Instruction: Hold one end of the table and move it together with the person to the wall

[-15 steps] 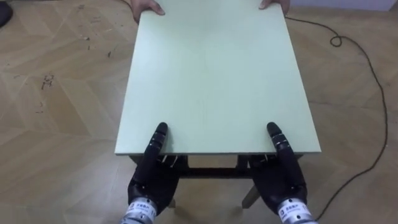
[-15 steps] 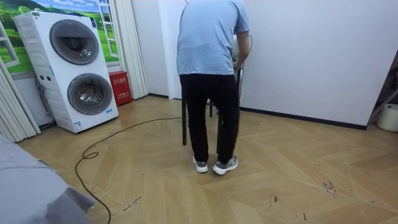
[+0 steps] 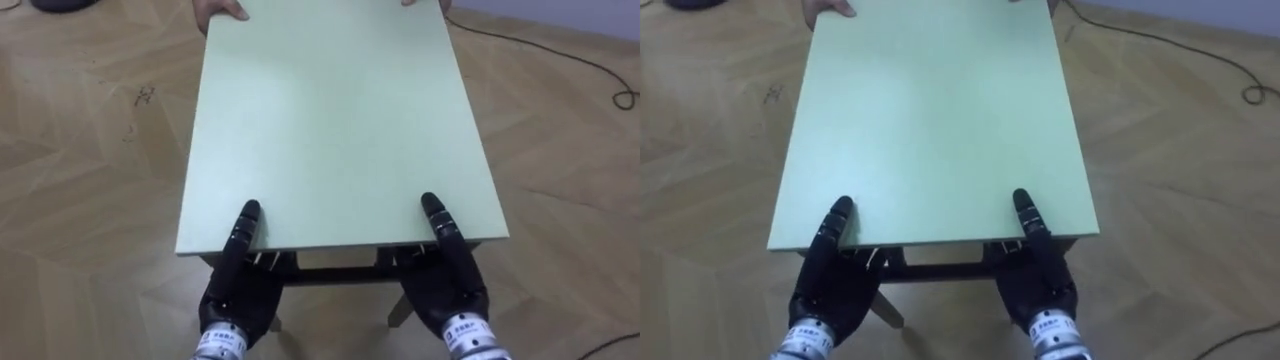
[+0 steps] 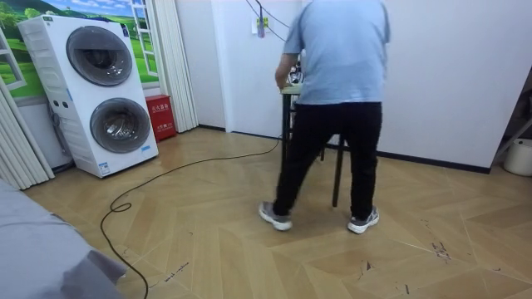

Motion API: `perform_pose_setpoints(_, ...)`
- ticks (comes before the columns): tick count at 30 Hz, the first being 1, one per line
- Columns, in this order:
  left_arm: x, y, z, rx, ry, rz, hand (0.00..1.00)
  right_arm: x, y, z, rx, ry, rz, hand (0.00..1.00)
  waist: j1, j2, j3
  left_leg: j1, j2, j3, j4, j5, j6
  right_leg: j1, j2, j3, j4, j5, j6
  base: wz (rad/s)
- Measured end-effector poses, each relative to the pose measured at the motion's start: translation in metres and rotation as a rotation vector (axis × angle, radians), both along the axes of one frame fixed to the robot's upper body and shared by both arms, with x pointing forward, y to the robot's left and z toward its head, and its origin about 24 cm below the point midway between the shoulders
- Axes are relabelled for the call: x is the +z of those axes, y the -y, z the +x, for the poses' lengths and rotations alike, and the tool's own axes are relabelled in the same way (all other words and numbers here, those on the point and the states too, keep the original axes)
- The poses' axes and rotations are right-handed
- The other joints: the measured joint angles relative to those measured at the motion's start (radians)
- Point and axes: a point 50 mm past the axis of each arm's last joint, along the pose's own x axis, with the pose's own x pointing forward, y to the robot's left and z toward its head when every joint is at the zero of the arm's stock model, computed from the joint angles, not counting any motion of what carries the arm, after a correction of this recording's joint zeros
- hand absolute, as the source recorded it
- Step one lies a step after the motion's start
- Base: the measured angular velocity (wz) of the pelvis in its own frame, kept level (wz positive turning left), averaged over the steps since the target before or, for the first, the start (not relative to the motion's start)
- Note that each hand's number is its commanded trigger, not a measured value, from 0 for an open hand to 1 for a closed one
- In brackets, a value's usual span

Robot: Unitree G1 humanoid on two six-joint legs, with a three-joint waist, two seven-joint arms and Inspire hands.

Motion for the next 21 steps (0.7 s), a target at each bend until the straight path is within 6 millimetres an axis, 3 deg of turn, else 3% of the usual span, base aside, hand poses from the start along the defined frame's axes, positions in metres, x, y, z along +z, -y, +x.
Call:
perform_pose_setpoints(3, -0.0007, -0.0001, -0.0009, 0.010, -0.008, -0.023, 1.00, 0.0023, -0.0005, 0.0035, 0.011, 0.013, -0.020, 1.00, 0.018, 0.009, -0.0001, -0.003, -0.005, -0.002, 0.000, 0.002, 0.004, 0.000, -0.012, -0.016, 0.025, -0.009, 0.013, 0.26)
perform_pose_setpoints(5, -0.0012, 0.0004, -0.0016, 0.009, -0.012, -0.029, 1.00, 0.0022, 0.0002, 0.0035, 0.013, 0.010, -0.023, 1.00, 0.017, 0.012, -0.0005, -0.002, -0.019, -0.002, 0.001, 0.005, 0.009, -0.012, -0.039, -0.025, 0.093, -0.038, 0.022, 0.45)
perform_pose_setpoints(7, -0.0014, -0.0004, -0.0019, 0.009, -0.013, -0.025, 1.00, 0.0017, -0.0004, 0.0029, 0.015, 0.007, -0.019, 1.00, 0.018, 0.018, -0.0006, -0.006, -0.023, -0.009, 0.002, 0.008, 0.014, -0.026, -0.051, -0.025, 0.144, -0.042, 0.022, 0.45)
perform_pose_setpoints(10, -0.0017, -0.0011, -0.0024, 0.001, -0.014, -0.014, 1.00, 0.0000, -0.0008, -0.0008, 0.012, -0.004, -0.015, 1.00, -0.010, 0.021, -0.0010, -0.020, -0.047, -0.081, 0.020, 0.015, 0.026, -0.039, -0.066, 0.007, 0.220, -0.049, 0.018, 0.74)
perform_pose_setpoints(11, -0.0022, 0.0006, -0.0032, -0.007, -0.021, -0.014, 1.00, -0.0008, -0.0006, -0.0021, 0.008, -0.008, -0.013, 1.00, -0.030, 0.021, 0.0004, -0.024, -0.055, -0.127, 0.029, 0.018, 0.030, -0.041, -0.063, 0.048, 0.226, -0.065, 0.005, 0.96)
perform_pose_setpoints(12, -0.0027, 0.0008, -0.0035, -0.008, -0.023, -0.014, 1.00, -0.0009, -0.0008, -0.0022, 0.008, -0.009, -0.012, 1.00, -0.036, 0.021, 0.0014, -0.026, -0.062, -0.144, 0.034, 0.018, 0.032, -0.041, -0.052, 0.078, 0.214, -0.084, 0.000, 0.81)
perform_pose_setpoints(13, -0.0028, -0.0005, -0.0034, -0.005, -0.023, -0.010, 1.00, -0.0009, -0.0008, -0.0021, 0.009, -0.009, -0.012, 1.00, -0.038, 0.019, 0.0016, -0.037, -0.075, -0.164, 0.042, 0.020, 0.034, -0.044, -0.017, 0.127, 0.131, -0.108, -0.009, 0.69)
perform_pose_setpoints(14, -0.0036, 0.0004, -0.0033, -0.004, -0.027, -0.015, 1.00, -0.0006, 0.0006, -0.0021, 0.009, -0.007, -0.017, 1.00, -0.044, 0.022, 0.0026, -0.047, -0.091, -0.180, 0.056, 0.021, 0.034, -0.055, 0.011, 0.158, 0.091, -0.087, -0.006, 0.82)
perform_pose_setpoints(16, -0.0047, 0.0021, -0.0054, -0.008, -0.035, -0.020, 1.00, -0.0008, 0.0030, -0.0027, 0.010, -0.008, -0.026, 1.00, -0.034, 0.028, 0.0014, -0.051, -0.101, -0.184, 0.049, 0.026, 0.030, -0.049, 0.015, 0.158, 0.083, -0.090, -0.007, 0.47)
perform_pose_setpoints(21, -0.0051, 0.0020, -0.0070, -0.006, -0.040, -0.023, 1.00, -0.0003, 0.0031, -0.0022, 0.017, -0.006, -0.032, 1.00, 0.008, 0.013, 0.0009, -0.059, -0.095, -0.211, 0.030, 0.050, 0.016, -0.016, 0.037, 0.144, 0.034, -0.079, -0.022, 0.39)
